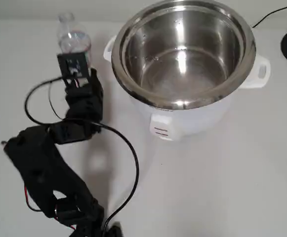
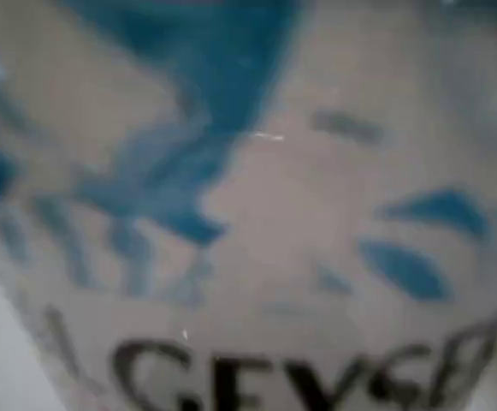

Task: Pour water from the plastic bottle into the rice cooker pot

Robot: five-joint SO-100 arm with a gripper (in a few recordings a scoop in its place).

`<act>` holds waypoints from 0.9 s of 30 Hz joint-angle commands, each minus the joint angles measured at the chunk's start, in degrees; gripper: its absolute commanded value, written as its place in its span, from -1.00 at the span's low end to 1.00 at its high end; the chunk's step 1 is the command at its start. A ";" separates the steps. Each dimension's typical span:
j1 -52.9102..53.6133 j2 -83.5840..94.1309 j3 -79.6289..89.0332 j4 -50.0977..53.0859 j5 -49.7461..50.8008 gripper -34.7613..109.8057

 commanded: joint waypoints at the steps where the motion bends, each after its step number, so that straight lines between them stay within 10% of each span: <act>1: -1.67 20.39 -3.87 7.47 0.70 -0.41; 10: -0.70 39.73 -8.61 26.72 8.44 -0.41; 27: 14.94 49.75 -20.65 58.10 53.00 -0.40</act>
